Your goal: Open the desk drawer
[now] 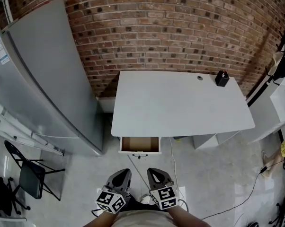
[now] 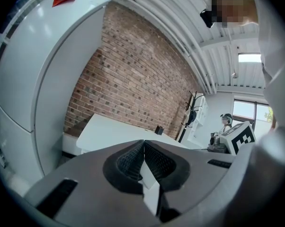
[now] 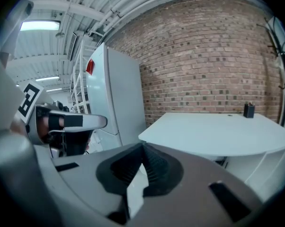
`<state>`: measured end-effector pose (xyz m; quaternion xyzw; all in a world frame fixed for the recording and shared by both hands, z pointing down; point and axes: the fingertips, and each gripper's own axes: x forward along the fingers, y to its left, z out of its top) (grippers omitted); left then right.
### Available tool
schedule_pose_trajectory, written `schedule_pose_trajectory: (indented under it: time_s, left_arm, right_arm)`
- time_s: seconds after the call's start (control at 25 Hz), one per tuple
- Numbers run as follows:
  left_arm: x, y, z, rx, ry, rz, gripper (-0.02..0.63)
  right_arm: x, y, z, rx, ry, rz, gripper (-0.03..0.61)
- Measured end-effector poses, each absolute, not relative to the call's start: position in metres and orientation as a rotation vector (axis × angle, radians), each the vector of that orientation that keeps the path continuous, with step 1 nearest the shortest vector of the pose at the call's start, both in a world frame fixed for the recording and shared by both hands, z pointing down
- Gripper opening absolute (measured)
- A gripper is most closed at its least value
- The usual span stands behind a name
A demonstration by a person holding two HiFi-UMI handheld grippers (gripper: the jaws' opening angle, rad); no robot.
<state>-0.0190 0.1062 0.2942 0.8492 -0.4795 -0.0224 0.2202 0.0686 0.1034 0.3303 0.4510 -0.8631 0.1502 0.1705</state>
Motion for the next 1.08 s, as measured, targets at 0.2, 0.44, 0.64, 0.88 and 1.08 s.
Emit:
schedule_pose_trajectory:
  time_s: [0.2, 0.44, 0.64, 0.88, 1.08]
  left_arm:
    - [-0.0262, 0.1085, 0.2953, 2.336, -1.338, -0.064, 0.009]
    - [-0.0275, 0.1107, 0.2960, 2.334, -1.339, -0.066, 0.009]
    - [-0.0265, 0.1117, 0.2957, 2.335, -1.337, -0.063, 0.009]
    - [-0.0251, 0.1130, 0.2960, 2.334, -1.348, -0.066, 0.009]
    - [-0.0221, 0.1138, 0.2957, 2.334, -1.354, -0.070, 0.009]
  right_arm:
    - [0.0602, 0.1043, 0.3307, 1.253, -2.455, 0.409, 0.017]
    - [0.0581, 0.1072, 0.3303, 1.245, -2.457, 0.401, 0.017]
    - [0.0598, 0.1086, 0.3316, 1.246, -2.455, 0.405, 0.017]
    - [0.0620, 0.1092, 0.3321, 1.240, -2.458, 0.399, 0.017]
    - [0.0656, 0.1093, 0.3326, 1.238, -2.459, 0.393, 0.017]
